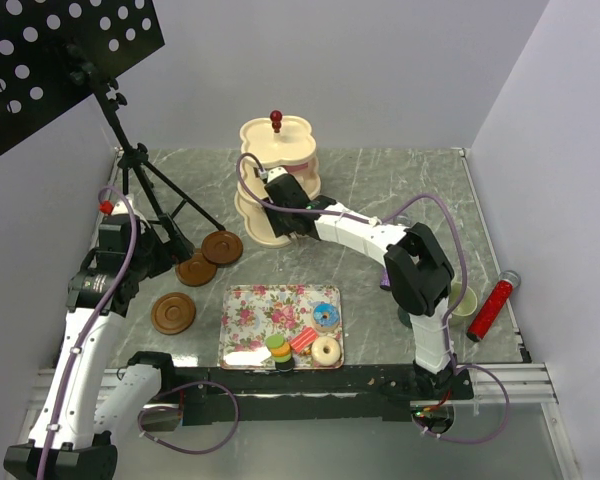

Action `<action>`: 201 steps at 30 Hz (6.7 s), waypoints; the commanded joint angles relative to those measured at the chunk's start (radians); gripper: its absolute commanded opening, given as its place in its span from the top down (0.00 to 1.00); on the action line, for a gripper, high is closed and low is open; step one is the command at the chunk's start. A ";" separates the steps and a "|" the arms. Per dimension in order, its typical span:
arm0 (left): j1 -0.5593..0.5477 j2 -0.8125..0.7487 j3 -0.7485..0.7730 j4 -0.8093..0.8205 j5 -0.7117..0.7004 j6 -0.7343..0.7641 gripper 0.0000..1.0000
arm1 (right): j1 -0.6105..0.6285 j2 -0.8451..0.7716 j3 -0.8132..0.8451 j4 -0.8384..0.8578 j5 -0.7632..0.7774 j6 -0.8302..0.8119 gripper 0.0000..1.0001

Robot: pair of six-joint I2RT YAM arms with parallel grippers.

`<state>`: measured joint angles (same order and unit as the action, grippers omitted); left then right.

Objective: Serve the afternoon tea

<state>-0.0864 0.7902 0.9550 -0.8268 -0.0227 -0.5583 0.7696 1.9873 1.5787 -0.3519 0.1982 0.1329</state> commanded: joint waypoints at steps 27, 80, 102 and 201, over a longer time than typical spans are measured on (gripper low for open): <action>-0.001 -0.042 0.016 0.028 0.013 -0.005 0.00 | 0.011 -0.151 -0.114 0.119 0.020 0.001 0.37; -0.001 -0.215 -0.085 -0.054 -0.005 -0.029 0.00 | 0.073 -1.093 -0.554 -0.865 -0.221 0.527 0.40; 0.000 -0.253 -0.150 -0.038 0.026 -0.037 0.00 | 0.273 -1.030 -0.546 -0.860 -0.132 0.669 0.39; 0.002 -0.212 -0.156 -0.046 0.026 -0.049 0.00 | -0.024 -0.857 -0.390 -0.546 -0.088 0.264 0.65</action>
<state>-0.0864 0.5743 0.8001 -0.8818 0.0025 -0.5961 0.7956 1.0786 1.1191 -1.0447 0.1349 0.4721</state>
